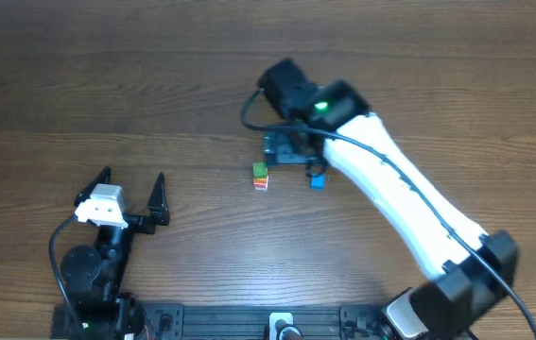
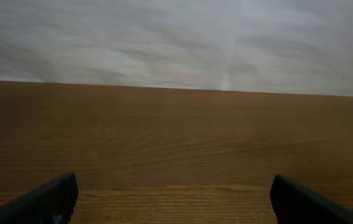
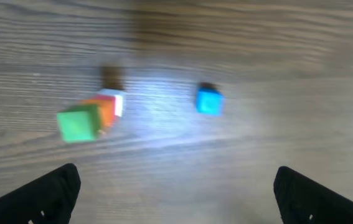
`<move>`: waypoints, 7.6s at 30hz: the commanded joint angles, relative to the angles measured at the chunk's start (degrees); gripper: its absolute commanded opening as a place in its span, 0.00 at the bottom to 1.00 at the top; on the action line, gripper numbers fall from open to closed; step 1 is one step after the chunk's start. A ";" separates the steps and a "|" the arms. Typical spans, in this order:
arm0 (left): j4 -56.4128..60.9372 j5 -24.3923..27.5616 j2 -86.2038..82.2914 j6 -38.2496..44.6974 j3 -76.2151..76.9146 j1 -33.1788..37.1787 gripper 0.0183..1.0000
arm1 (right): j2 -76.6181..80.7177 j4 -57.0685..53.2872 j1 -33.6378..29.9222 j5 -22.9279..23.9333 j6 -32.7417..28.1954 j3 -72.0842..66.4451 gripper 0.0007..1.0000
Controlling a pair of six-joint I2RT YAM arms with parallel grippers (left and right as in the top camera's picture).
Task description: Stack Cubes
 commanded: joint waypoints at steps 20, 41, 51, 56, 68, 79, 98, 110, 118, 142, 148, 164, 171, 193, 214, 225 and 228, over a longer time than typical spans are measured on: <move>0.04 0.72 -0.46 0.81 -0.35 0.35 1.00 | 2.38 22.12 -9.09 -4.00 -3.45 -25.24 0.97; 0.04 0.72 -0.46 0.81 -0.35 0.35 1.00 | 10.40 27.61 -8.94 -5.86 -1.44 -27.80 0.79; 0.04 0.72 -0.46 0.81 -0.35 0.35 1.00 | 10.40 29.20 -8.37 -6.86 -1.42 -28.85 0.69; 0.04 0.72 -0.46 0.81 -0.35 0.35 1.00 | 10.40 29.66 -8.35 -6.84 -1.42 -28.85 0.62; 0.04 0.72 -0.46 0.81 -0.35 0.35 1.00 | 10.40 30.29 -8.28 -6.82 -1.44 -28.85 0.41; 0.04 0.72 -0.46 0.81 -0.35 0.35 1.00 | 10.38 30.93 -8.28 -6.82 -1.46 -28.85 0.27; 0.04 0.72 -0.46 0.81 -0.35 0.35 1.00 | -2.80 20.57 -6.08 -2.99 -1.70 -22.10 0.19; 0.04 0.72 -0.46 0.81 -0.35 0.35 1.00 | -4.35 4.61 6.47 1.20 -0.11 -1.05 0.19; 0.04 0.72 -0.46 0.81 -0.35 0.35 1.00 | 6.47 0.92 7.76 0.39 0.70 6.49 0.18; 0.04 0.72 -0.46 0.81 -0.35 0.35 1.00 | 13.99 3.50 10.43 -4.04 2.40 6.67 0.19; 0.04 0.72 -0.46 0.81 -0.35 0.35 1.00 | 14.03 3.54 10.69 -4.07 2.40 6.67 0.19; 0.04 0.72 -0.46 0.81 -0.35 0.35 1.00 | 14.36 4.39 10.84 -3.87 2.38 6.67 0.19; 0.04 0.72 -0.46 0.81 -0.35 0.35 1.00 | 15.32 4.72 10.82 -3.54 2.38 6.67 0.19; 0.04 0.72 -0.46 0.81 -0.35 0.35 1.00 | 16.22 5.27 10.51 -2.64 2.38 6.64 0.20; 0.04 0.72 -0.46 0.81 -0.35 0.35 1.00 | 17.14 5.97 10.40 -2.25 2.38 6.60 0.36; 0.04 0.72 -0.46 0.81 -0.35 0.35 1.00 | 17.11 6.21 10.40 -2.21 2.38 6.60 0.81; 0.04 0.72 -0.46 0.81 -0.35 0.35 1.00 | 16.79 7.10 10.36 -1.36 2.34 6.62 0.99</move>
